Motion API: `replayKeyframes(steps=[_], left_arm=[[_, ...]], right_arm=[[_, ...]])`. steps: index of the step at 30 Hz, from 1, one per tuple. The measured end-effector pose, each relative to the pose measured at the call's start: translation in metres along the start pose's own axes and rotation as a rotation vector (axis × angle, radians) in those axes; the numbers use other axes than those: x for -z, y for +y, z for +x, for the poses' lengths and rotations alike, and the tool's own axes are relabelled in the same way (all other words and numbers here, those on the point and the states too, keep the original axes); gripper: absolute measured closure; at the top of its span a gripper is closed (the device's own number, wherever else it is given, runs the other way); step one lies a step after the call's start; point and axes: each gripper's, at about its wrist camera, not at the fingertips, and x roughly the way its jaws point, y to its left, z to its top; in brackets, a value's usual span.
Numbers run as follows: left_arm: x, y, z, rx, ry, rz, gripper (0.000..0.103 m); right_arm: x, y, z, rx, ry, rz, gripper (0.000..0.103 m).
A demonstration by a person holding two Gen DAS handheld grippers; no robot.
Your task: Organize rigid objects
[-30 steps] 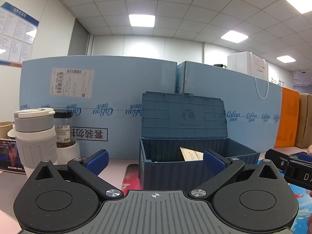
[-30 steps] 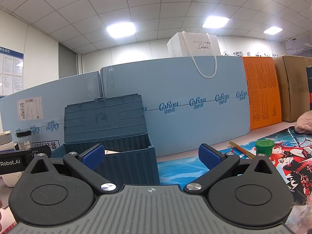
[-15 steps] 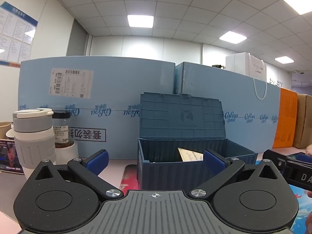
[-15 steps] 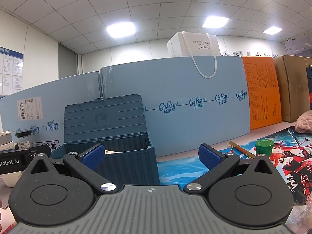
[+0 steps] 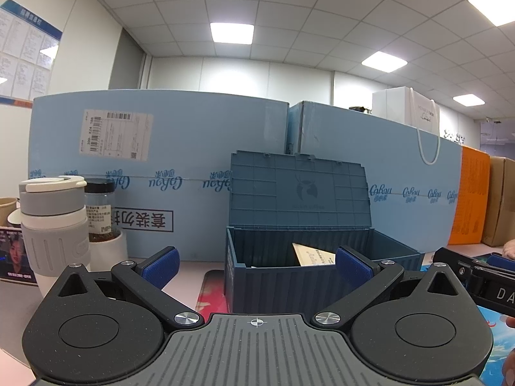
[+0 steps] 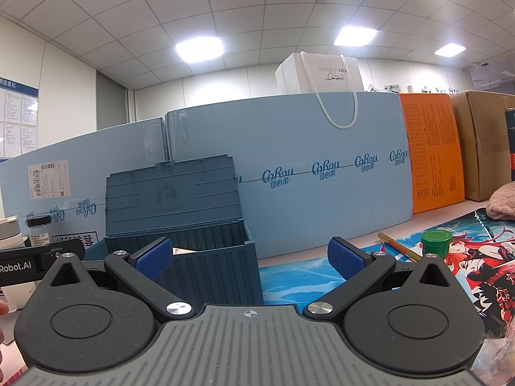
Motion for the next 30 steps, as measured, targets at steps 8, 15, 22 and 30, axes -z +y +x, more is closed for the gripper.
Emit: replayKeyframes(steps=[8, 15, 22, 30], left_arm=[[-0.0001, -0.0002, -0.0005, 0.002, -0.001, -0.001, 0.0], [0.0005, -0.0001, 0.0003, 0.004, 0.005, -0.002, 0.0], [0.0004, -0.0003, 0.0003, 0.004, 0.005, -0.001, 0.0], [0.0004, -0.0002, 0.0003, 0.004, 0.004, -0.002, 0.0]], right_arm=[[0.0002, 0.0002, 0.0001, 0.0, 0.001, 0.0, 0.0], [0.0007, 0.0002, 0.0002, 0.0, 0.002, 0.001, 0.0], [-0.0005, 0.0005, 0.0002, 0.0, 0.002, 0.001, 0.0], [-0.0008, 0.0002, 0.0012, 0.0, 0.002, 0.002, 0.0]])
